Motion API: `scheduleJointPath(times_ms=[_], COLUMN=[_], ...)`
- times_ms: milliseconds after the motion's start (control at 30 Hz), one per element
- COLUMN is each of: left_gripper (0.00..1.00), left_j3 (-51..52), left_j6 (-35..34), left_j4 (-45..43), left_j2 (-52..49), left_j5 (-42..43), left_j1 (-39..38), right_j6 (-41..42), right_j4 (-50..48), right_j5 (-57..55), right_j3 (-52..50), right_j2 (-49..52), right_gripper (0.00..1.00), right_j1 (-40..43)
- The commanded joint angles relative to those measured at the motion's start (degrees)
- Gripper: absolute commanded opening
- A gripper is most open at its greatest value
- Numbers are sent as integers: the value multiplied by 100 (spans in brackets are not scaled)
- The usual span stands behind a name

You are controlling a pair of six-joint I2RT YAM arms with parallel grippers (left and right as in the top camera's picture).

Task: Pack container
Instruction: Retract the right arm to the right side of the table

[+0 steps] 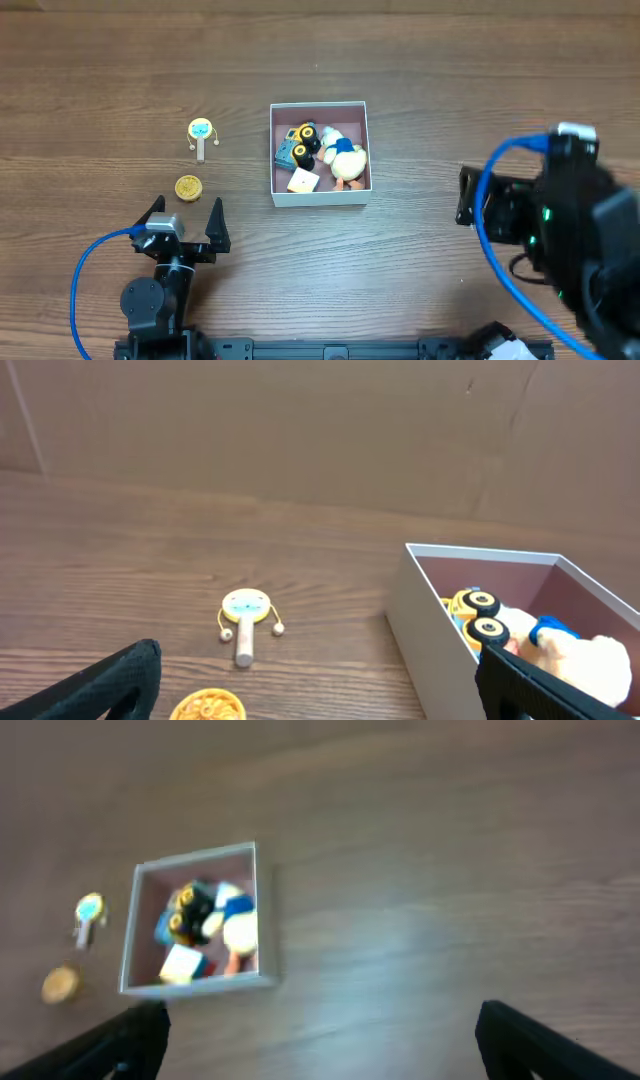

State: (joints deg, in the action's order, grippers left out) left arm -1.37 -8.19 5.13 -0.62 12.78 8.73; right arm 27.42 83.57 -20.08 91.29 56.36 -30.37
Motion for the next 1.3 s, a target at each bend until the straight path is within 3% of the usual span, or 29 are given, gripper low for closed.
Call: scheduleJointPath(times_ms=[0,167,367,533,833,1267], left_gripper=[100,100,100,100,100,100], left_j3=[26,26,26,26,26,26], left_j6=[46,46,46,46,46,46], left_j4=[-9,-7,-9,-9,-9,-9], left_j2=[37,37,37,37,37,37], left_j5=[-31,-31,-31,-31,-31,-31], left_j1=[24,24,24,24,24,24], right_j6=[-149,-535,-1290,-1246,-1434,-1397], right_j4=[-1421,-4083,-5056,-5121,-5331,-4854], right_j5=[-295,219,177,-1401,1003,905], right_j3=[-1766,-4325,-5379,-5383,-5383,-5383], right_j2=[-1078,-2081,-1950,-1585,-1534,-994], right_gripper=[100,100,100,100,100,100], right_j1=[0,2,13,181,3080,3362])
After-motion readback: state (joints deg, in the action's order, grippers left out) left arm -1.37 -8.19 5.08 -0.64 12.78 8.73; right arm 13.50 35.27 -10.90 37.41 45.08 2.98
